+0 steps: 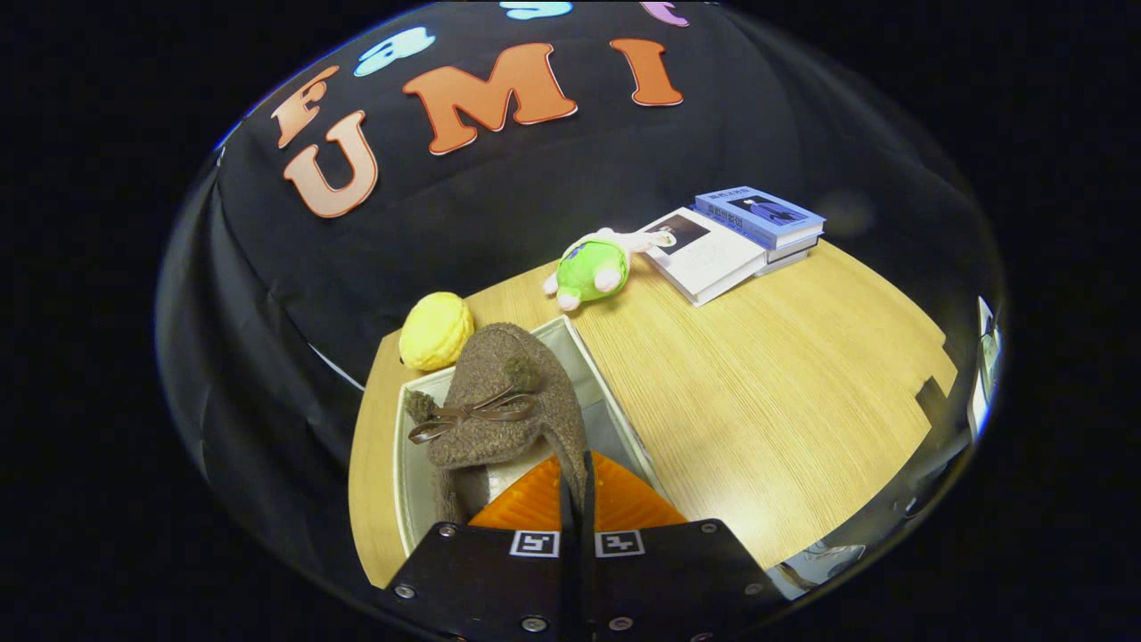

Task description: Open the storage box then place both shoes into the box .Put the left shoe in first, then the right shoe, with the right side of both shoes facing outward in a uniform manner.

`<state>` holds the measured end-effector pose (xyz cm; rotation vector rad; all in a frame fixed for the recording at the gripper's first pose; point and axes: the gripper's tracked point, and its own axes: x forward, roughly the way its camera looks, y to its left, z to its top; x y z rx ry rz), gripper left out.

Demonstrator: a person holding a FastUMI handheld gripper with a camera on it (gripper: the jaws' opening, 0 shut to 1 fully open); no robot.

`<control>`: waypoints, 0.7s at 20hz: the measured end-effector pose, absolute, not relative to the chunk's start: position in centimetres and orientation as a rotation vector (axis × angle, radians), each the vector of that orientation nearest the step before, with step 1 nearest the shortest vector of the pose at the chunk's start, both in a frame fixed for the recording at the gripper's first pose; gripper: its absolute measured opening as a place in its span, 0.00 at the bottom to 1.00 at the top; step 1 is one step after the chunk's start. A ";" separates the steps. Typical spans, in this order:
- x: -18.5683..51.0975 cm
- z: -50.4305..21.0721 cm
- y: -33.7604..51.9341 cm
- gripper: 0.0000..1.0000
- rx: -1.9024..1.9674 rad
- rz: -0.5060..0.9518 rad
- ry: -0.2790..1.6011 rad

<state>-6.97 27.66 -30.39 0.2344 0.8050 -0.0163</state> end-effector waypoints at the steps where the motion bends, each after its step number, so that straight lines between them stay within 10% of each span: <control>1: -7.1 -31.0 27.5 0.00 0.214 -0.029 0.816; 7: -7.9 -33.3 28.4 0.09 0.223 -0.026 0.885; 14: -6.9 -29.1 29.0 0.93 0.192 0.023 0.815</control>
